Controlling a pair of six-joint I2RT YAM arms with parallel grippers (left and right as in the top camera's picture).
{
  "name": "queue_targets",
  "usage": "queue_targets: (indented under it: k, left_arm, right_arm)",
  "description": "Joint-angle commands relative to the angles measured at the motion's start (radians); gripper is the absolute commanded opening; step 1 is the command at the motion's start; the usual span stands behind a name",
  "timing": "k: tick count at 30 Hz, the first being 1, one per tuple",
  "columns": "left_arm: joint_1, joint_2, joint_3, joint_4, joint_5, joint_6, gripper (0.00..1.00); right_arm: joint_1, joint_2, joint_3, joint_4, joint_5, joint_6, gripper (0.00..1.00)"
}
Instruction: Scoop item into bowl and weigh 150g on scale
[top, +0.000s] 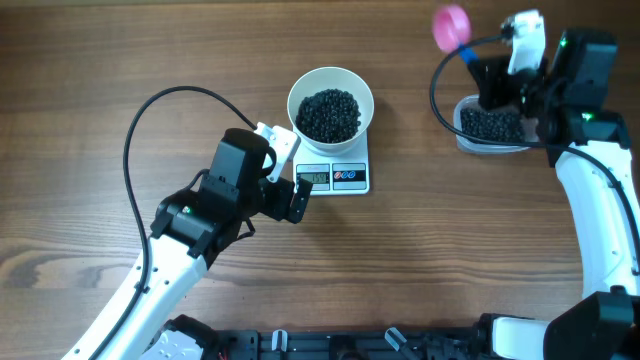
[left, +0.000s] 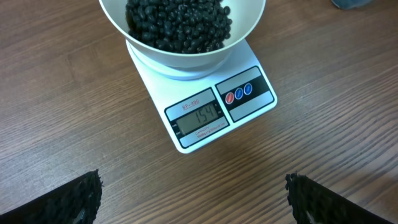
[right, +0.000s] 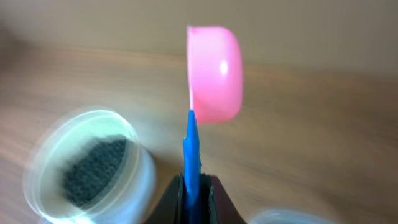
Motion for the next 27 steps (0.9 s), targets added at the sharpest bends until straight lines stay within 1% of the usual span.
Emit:
queue_targets:
  k: [1,2,5,11,16,27]
  left_arm:
    - [0.0,-0.009,0.001,0.003,0.012,0.019,1.0]
    - [0.0,-0.009,0.001,0.003,0.012,0.019,1.0]
    - [0.0,-0.009,0.001,0.003,0.012,0.019,1.0]
    - [0.0,-0.009,0.001,0.002,0.012,0.019,1.0]
    - [0.0,-0.009,0.001,0.003,0.012,0.019,1.0]
    - [0.0,-0.009,0.001,0.002,0.012,0.019,1.0]
  right_arm:
    - [0.053,-0.016,0.005,0.113,-0.261,0.144,0.04]
    - [0.076,-0.015,0.005,0.123,-0.243,0.129,0.04]
    - [0.168,-0.006,0.005,0.099,-0.163,-0.002,0.04]
    - [0.39,0.04,0.005,-0.03,0.084,-0.28,0.04]
    - [0.476,0.109,0.005,-0.005,0.219,-0.297,0.04]
    - [0.48,0.226,0.005,0.008,0.231,-0.297,0.04]
